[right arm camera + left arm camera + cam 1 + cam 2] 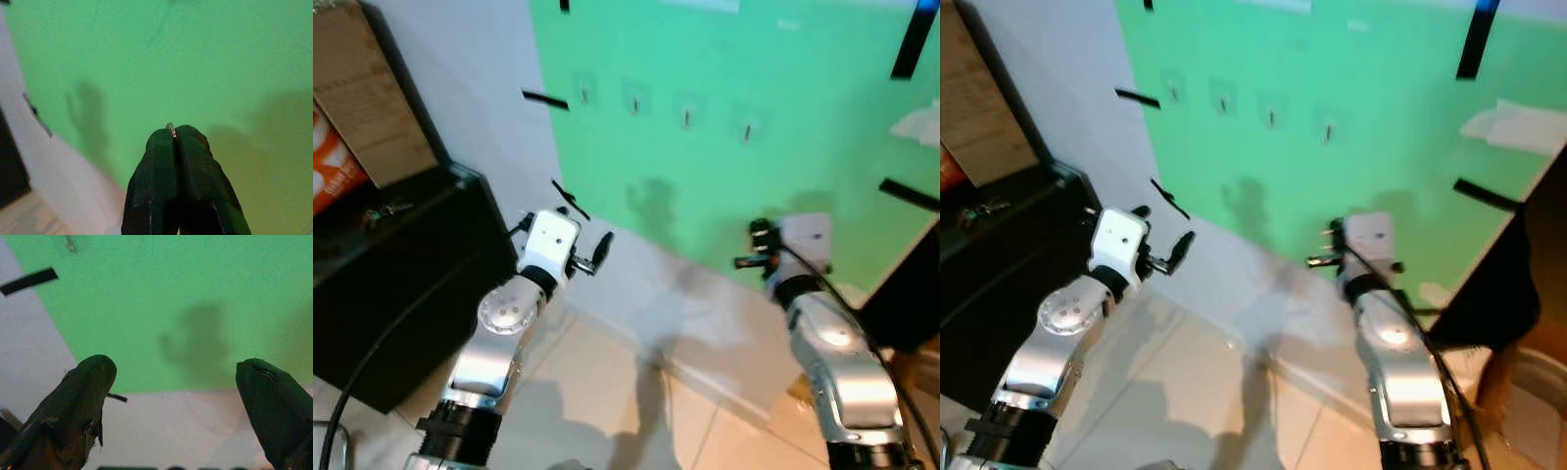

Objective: Hang keys on a hook

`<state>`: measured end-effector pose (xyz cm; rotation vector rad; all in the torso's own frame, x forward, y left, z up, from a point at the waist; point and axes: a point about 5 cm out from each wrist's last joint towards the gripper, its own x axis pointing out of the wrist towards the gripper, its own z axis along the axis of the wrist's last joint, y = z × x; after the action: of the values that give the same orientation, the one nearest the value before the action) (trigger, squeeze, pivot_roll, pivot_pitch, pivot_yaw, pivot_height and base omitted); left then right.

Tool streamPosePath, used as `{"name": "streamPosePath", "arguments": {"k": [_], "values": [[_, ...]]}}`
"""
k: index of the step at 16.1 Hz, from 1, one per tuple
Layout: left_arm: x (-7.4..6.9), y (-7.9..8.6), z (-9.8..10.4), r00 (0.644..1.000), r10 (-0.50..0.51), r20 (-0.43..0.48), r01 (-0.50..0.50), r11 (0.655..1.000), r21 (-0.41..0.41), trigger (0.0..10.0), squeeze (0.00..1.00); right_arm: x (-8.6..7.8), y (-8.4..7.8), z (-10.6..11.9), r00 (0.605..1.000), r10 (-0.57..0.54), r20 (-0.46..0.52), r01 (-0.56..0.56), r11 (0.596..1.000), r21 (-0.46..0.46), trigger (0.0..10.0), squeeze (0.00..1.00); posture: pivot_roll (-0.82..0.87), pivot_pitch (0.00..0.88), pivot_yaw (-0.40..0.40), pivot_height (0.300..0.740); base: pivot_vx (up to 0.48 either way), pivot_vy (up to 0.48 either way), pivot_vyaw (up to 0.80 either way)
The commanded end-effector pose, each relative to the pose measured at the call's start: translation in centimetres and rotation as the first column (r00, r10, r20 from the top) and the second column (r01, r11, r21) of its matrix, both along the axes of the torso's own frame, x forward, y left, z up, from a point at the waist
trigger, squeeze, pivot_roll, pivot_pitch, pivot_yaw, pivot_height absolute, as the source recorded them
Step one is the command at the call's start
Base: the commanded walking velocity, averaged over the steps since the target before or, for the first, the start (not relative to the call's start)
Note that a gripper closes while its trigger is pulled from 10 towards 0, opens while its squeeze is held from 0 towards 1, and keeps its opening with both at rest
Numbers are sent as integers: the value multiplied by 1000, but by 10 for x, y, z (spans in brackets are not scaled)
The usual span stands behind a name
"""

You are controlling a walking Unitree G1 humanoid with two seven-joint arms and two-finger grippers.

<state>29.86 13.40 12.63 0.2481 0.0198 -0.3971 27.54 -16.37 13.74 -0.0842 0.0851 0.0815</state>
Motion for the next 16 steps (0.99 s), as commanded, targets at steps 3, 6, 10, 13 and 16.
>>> {"name": "streamPosePath", "arguments": {"k": [3,6,10,13,16], "values": [[3,10,7,1000,10,12,-10,1000,12,10000,0,2,11,8,998,44,33,-44,999,5,10000,0,-83,0,49,740,282,0,0],[3,9,7,1000,5,7,-5,1000,8,10000,0,4,11,10,998,43,42,-44,999,5,10000,0,-83,0,51,740,286,0,0],[4,10,7,1000,5,5,-5,1000,6,10000,0,5,13,11,997,55,45,-56,998,5,10000,0,-84,0,53,740,285,0,-142],[5,9,7,1000,5,3,-5,1000,5,10000,0,7,14,15,996,64,60,-64,998,12,10000,0,-79,0,50,740,291,0,-154],[4,10,6,1000,7,0,-7,1000,5,10000,0,9,16,17,995,72,68,-73,997,12,10000,0,-76,0,47,740,286,0,0]]}}
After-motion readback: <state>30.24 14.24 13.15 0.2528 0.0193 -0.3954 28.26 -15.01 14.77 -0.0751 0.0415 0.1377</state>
